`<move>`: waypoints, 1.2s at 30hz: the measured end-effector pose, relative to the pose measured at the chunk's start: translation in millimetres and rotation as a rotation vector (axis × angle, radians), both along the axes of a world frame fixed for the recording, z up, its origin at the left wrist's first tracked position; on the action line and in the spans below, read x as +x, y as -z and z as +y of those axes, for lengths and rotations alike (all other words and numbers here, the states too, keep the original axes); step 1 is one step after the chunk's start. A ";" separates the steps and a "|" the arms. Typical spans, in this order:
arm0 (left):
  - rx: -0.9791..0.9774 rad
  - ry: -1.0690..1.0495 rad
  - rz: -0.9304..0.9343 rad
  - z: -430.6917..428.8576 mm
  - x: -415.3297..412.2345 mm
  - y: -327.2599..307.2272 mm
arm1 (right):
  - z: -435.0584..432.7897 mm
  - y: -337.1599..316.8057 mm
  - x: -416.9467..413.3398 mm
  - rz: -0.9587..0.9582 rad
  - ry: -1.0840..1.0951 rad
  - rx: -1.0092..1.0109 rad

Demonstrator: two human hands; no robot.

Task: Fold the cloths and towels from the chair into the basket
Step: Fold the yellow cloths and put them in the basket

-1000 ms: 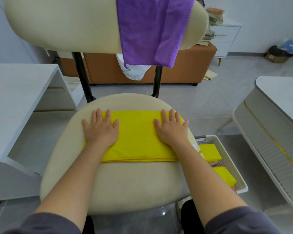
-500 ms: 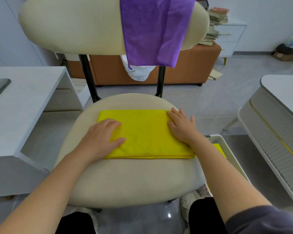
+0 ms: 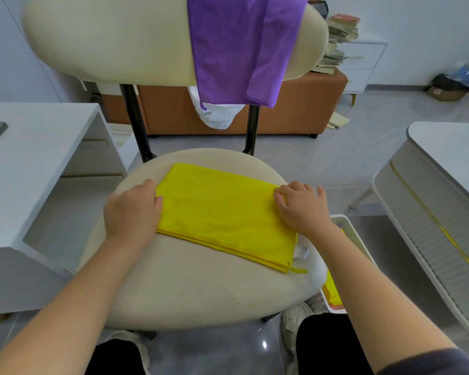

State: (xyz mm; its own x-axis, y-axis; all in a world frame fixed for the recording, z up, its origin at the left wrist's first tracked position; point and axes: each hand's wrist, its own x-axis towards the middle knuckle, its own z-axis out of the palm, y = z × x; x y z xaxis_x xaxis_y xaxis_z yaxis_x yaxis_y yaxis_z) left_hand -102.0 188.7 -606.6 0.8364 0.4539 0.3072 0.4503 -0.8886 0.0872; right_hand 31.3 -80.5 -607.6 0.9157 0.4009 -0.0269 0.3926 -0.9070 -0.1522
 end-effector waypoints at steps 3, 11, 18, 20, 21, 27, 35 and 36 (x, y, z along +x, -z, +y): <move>-0.047 -0.106 0.196 -23.3 2.6 0.0 | -2.3 0.4 -0.4 -0.064 0.019 0.005; -0.300 0.045 0.312 -6.3 22.0 18.6 | -8.0 -11.8 -17.8 0.004 0.022 0.057; -0.205 -0.028 0.064 -27.6 19.2 1.1 | -18.9 -27.1 -38.8 0.245 -0.086 0.021; -0.271 -0.009 0.154 -30.3 16.3 2.1 | -20.3 -31.7 -43.3 0.355 -0.131 0.033; -0.296 0.036 0.222 -30.8 15.2 5.6 | -21.0 -32.7 -44.9 0.379 -0.150 0.042; -0.302 0.232 0.398 -26.5 28.1 22.7 | -5.7 -17.5 -46.4 0.058 -0.249 0.198; -0.174 0.159 0.145 -24.8 41.6 18.3 | 23.1 15.8 -21.3 0.204 -0.222 -0.053; -0.157 0.148 0.100 -27.0 41.3 17.6 | 24.8 15.8 -18.8 0.205 -0.212 -0.040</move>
